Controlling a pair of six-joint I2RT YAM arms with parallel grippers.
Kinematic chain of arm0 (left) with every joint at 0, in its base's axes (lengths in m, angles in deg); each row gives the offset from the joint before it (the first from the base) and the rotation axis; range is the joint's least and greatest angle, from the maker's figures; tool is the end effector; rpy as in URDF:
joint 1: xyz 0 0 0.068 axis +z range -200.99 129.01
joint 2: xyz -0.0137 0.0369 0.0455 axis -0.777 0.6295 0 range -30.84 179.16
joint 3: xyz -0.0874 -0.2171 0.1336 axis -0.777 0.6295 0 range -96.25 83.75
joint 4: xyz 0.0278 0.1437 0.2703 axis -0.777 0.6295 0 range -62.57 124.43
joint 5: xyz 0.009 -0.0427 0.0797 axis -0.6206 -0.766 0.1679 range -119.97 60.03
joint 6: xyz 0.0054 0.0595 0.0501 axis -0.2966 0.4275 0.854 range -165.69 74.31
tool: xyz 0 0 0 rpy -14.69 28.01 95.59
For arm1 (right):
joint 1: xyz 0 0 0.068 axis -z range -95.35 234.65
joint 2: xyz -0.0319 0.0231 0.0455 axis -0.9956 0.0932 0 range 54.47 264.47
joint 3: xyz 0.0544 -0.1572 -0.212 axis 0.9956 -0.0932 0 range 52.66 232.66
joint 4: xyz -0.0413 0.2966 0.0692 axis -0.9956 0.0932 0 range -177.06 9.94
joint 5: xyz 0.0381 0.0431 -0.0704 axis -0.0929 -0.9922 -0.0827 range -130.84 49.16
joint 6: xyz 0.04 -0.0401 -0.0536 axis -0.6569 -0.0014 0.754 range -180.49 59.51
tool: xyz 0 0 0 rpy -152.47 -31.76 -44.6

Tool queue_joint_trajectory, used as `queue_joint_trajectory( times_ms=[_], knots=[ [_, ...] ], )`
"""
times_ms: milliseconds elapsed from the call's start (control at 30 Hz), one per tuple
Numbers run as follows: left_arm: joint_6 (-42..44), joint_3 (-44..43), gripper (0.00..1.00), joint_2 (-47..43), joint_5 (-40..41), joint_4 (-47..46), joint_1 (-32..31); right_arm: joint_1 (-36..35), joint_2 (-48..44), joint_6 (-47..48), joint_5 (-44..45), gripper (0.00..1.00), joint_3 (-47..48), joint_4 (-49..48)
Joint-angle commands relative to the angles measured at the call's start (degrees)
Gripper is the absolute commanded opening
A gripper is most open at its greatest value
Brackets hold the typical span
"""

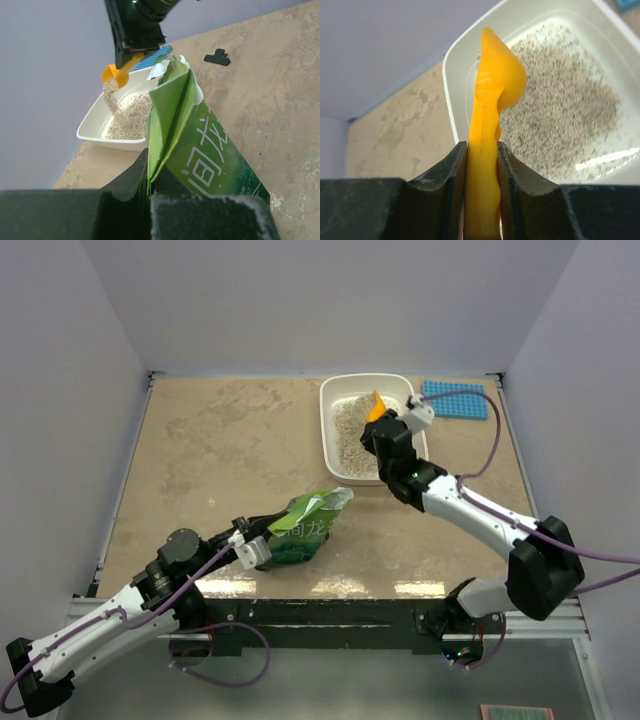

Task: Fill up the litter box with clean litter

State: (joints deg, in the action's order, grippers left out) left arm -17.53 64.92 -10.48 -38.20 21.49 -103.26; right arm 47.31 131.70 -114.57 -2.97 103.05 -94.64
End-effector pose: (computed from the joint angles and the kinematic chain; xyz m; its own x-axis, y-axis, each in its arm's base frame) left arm 0.1212 -0.1721 0.2670 0.4521 0.1789 -0.8738 0.7449 0.4631 0.4803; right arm 0.3198 0.1925 0.2468 -0.1686 0.6755 -0.7178 0.2017 0.7365 0.6457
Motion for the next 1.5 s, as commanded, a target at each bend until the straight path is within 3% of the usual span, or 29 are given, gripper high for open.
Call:
queue_joint_trajectory(
  times_ms=[0, 200, 433, 533, 733, 900, 1100, 1300, 1467],
  knots=[
    [1.4, -1.1, 0.0, -0.8, 1.7, -6.9, 0.0, 0.9, 7.5, 27.8, 3.6, 0.0, 17.1, 15.5],
    [1.9, -1.9, 0.0, -0.8, 3.1, -5.5, -0.1, 1.0, 21.0, 41.6, 7.6, 0.0, 33.0, 30.9],
    [2.2, -2.4, 0.0, -0.4, 5.2, -5.0, -0.1, 0.4, 22.8, 47.7, 13.8, 0.0, 34.3, 35.4],
    [2.2, -2.9, 0.0, 0.6, 5.6, -4.4, 0.0, 0.2, 16.7, 52.8, 10.6, 0.0, 27.7, 27.5],
    [2.0, -3.1, 0.0, 1.2, 6.1, -4.3, 0.0, 1.1, 9.5, 49.2, 6.9, 0.0, 28.6, 33.0],
    [1.8, -3.1, 0.0, 1.5, 5.9, -4.3, -0.1, 8.1, 3.3, 46.0, 5.8, 0.0, 25.5, 34.8],
    [1.5, -3.2, 0.0, 0.7, 5.2, -4.4, -0.1, 21.9, -2.8, 37.5, -1.7, 0.0, 16.1, 32.0],
    [1.0, -3.3, 0.0, 0.0, 5.1, -4.6, 0.0, 28.3, -0.2, 31.3, -13.0, 0.0, 8.2, 25.2],
    [1.0, -3.2, 0.0, 0.1, 2.8, -4.4, 0.0, 30.0, 4.0, 28.7, -14.3, 0.0, 4.1, 19.2]
  ],
)
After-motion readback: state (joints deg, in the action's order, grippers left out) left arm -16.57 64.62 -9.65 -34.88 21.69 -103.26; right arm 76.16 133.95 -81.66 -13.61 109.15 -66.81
